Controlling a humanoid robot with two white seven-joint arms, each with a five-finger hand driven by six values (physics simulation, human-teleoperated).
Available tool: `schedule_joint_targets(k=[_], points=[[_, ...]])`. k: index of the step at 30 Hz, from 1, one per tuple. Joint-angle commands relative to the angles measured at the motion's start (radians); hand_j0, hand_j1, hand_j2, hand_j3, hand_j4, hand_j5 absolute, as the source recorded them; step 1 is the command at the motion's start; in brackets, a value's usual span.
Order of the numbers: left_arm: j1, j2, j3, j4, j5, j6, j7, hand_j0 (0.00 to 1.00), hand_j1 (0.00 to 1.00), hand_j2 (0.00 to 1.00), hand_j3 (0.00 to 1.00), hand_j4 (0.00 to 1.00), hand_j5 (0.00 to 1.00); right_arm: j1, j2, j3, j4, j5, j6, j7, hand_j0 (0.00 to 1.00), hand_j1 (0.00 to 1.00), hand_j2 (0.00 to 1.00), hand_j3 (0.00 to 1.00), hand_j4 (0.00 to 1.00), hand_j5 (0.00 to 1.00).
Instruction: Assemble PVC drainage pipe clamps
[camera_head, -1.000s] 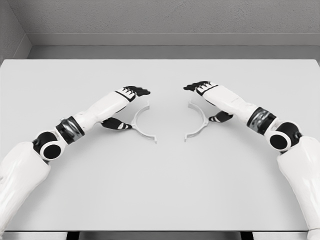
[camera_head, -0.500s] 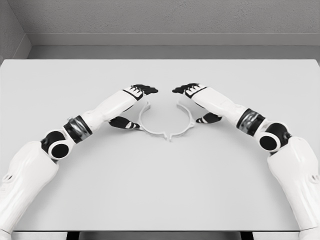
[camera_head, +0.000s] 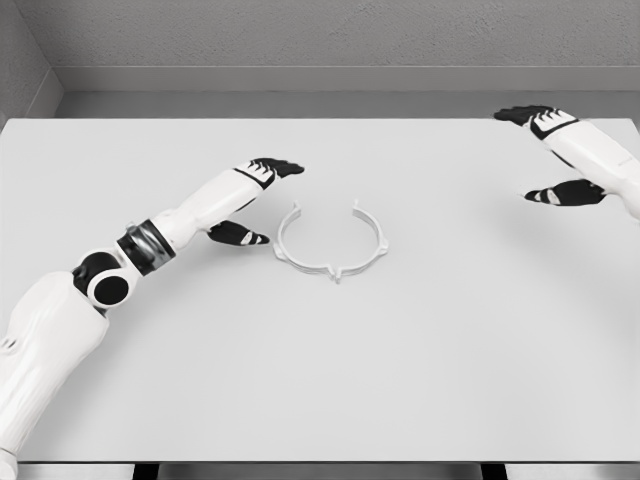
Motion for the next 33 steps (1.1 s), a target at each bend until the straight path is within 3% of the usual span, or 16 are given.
schedule_joint_targets(k=[1,3,6,33], points=[[0.0,-0.005,-0.003,0.015,0.007,0.0,0.001,1.0,1.0,1.0,1.0,1.0,1.0,0.006,-0.032,-0.035,-0.016,-0.041,0.002,0.003,1.0,1.0,1.0,1.0,1.0,1.0],[0.0,-0.008,-0.003,0.021,0.007,0.0,0.001,1.0,1.0,1.0,1.0,1.0,1.0,0.052,-0.024,-0.075,-0.005,-0.041,0.002,0.036,1.0,1.0,1.0,1.0,1.0,1.0],[0.0,-0.01,-0.003,0.027,0.005,0.0,0.001,1.0,1.0,1.0,1.0,1.0,1.0,0.066,-0.02,-0.095,-0.002,-0.052,0.002,0.034,1.0,1.0,1.0,1.0,1.0,1.0],[0.003,-0.05,-0.004,0.036,0.004,0.0,0.001,1.0,1.0,1.0,1.0,1.0,1.0,0.054,-0.006,-0.082,-0.014,-0.054,0.002,0.029,1.0,1.0,1.0,1.0,1.0,1.0]])
